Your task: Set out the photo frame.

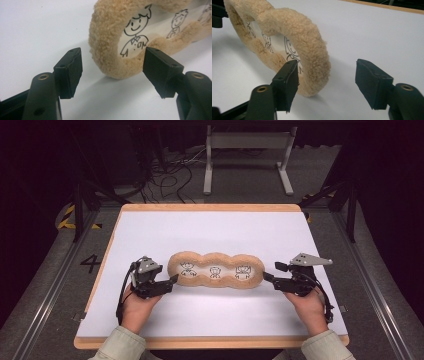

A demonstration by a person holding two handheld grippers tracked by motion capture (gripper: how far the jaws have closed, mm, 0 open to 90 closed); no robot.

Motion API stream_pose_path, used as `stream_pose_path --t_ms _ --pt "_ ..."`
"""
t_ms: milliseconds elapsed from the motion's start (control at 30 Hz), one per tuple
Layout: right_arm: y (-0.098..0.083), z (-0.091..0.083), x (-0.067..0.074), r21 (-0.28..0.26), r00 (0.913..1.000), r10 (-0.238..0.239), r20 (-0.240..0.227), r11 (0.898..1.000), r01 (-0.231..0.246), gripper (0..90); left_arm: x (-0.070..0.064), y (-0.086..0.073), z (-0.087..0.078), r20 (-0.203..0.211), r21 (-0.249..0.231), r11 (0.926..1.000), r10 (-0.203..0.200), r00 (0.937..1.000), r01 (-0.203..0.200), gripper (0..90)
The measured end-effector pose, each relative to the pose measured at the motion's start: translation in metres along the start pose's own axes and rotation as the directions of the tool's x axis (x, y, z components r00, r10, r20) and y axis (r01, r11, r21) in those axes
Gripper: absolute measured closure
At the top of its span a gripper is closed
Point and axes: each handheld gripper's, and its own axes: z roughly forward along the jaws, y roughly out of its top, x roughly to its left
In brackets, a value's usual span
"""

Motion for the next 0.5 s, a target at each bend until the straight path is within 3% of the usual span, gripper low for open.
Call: stream_pose_path --t_ms 100,267,500 --pt "0.000 -0.006 -0.001 -0.013 1.0000 -0.007 0.004 1.000 0.008 32.9 0.001 -0.003 -0.007 0.017 -0.007 1.0000 0.005 0.9999 -0.004 32.0" --pt "0.001 -0.017 -0.004 -0.032 0.9989 -0.045 -0.011 0.998 0.045 23.8 0.007 -0.011 -0.026 0.029 -0.029 0.9971 0.072 0.9970 -0.071 31.8" --pt "-0.005 -0.028 -0.010 -0.029 0.9972 -0.061 -0.044 0.998 0.059 15.5 0.017 -0.024 -0.040 0.033 -0.038 0.9965 0.076 0.9965 -0.075 25.9"
